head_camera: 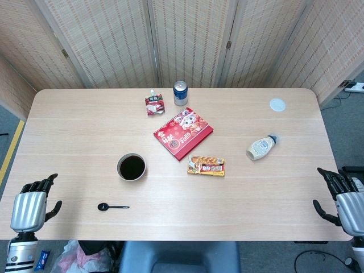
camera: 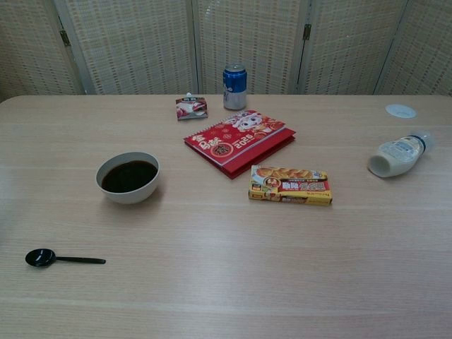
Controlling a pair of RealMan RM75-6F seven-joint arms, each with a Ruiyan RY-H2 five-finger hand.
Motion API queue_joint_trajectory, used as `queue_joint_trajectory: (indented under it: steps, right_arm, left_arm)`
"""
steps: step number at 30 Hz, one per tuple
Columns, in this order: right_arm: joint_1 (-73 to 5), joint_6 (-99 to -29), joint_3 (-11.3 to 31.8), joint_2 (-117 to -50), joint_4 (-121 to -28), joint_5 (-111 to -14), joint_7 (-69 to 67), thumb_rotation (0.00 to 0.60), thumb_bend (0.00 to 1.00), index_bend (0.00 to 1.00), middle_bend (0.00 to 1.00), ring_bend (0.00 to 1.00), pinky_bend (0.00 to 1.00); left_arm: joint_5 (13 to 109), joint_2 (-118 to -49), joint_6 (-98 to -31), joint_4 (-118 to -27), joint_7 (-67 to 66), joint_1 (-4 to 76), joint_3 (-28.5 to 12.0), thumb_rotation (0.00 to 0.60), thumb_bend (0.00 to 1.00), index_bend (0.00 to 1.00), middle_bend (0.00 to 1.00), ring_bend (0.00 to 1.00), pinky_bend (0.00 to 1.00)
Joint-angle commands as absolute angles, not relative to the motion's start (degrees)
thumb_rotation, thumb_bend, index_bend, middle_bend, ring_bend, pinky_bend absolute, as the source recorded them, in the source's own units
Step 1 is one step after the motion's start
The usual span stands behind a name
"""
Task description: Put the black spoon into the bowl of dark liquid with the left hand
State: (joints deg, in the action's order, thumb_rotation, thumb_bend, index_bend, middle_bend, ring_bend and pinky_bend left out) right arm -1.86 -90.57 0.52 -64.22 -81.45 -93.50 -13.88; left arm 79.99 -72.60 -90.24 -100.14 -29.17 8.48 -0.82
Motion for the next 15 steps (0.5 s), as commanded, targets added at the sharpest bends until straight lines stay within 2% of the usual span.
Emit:
queue_joint_trajectory:
  steps: [1, 5, 9, 11, 15]
  right_arm:
    - [-1.9, -90.5, 0.5, -64.2, -81.4, -93.5, -13.9, 0.600, 0.31, 0.04, 0.16, 0.16, 0.12]
    - [-1.9, -90.6, 0.6, -64.4, -81.2, -93.4, -14.1, 0.600, 0.31, 0.04, 0.17, 0.16, 0.12]
    - [-1.8, -90.6, 0.6, -64.5, -80.8, -93.2, -14.1, 0.600, 0.31, 0.04, 0.17, 0.17, 0.12]
    - [-1.7, -90.7, 0.6, -64.5, -80.7, -93.1, -14.2, 0.600, 0.31, 0.04, 0.17, 0.17, 0.12]
    - [-1.8, -90.7, 0.7, -64.5, -80.6, -93.1, -14.3, 0.600, 0.31, 0.04, 0.17, 0.18, 0.12]
  left_arm:
    - [81.4, -71.5, -87.1, -100.7, -33.2, 10.0, -0.1, 0.600, 0.31, 0.26, 0.38, 0.37, 0.36]
    - [81.7, -71.4, -85.0, -101.3, -34.2, 11.3, -0.6, 0.600, 0.31, 0.27, 0.42, 0.40, 0.37]
    - [81.9, -72.1, -82.9, -101.2, -35.2, 12.4, -0.8, 0.600, 0.31, 0.30, 0.47, 0.44, 0.44]
    - [82.2, -72.8, -81.6, -100.7, -35.8, 13.2, -0.8, 0.600, 0.31, 0.32, 0.53, 0.49, 0.50]
    - [82.5, -74.7, -78.7, -99.7, -36.9, 14.6, -0.4, 0.600, 0.31, 0.41, 0.70, 0.66, 0.73]
